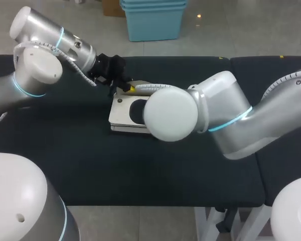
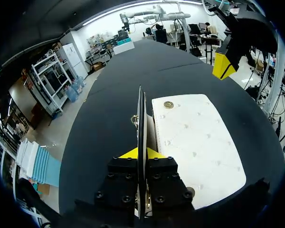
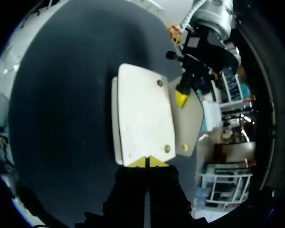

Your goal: Pick up the bag, open it, inspect its contents, close it, and place it on the opposite side

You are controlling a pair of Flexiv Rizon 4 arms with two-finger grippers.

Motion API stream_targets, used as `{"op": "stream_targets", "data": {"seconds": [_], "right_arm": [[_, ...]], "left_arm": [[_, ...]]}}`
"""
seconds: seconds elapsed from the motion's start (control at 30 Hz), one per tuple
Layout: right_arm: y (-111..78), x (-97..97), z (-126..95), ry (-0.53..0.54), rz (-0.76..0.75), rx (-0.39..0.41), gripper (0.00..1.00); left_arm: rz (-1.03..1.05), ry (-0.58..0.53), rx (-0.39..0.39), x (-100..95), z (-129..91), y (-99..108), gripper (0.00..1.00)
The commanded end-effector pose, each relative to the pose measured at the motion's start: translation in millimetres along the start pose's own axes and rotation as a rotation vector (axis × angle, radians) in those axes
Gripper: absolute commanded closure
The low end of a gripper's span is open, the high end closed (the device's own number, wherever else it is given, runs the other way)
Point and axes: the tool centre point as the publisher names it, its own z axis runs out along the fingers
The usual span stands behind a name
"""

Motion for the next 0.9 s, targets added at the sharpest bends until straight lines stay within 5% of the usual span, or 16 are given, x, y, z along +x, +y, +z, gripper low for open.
{"op": "stream_targets", "data": {"seconds": [0.03,0.47,0.63,0.9], "right_arm": [[4.6,15.5,14.0,-0.064,0.023,0.001,1.00],[8.6,34.4,31.4,-0.110,0.005,-0.045,1.00],[13.5,37.2,40.2,-0.109,-0.020,-0.026,0.70],[17.7,39.8,53.6,-0.114,-0.026,-0.029,0.58]], "left_arm": [[0.004,-0.022,0.008,2.5,1.7,2.9,1.00],[0.023,-0.010,-0.002,0.2,5.3,11.9,1.00],[0.027,-0.003,0.001,-1.5,2.4,14.0,1.00],[0.045,0.013,0.007,0.0,1.6,14.5,1.00]]}}
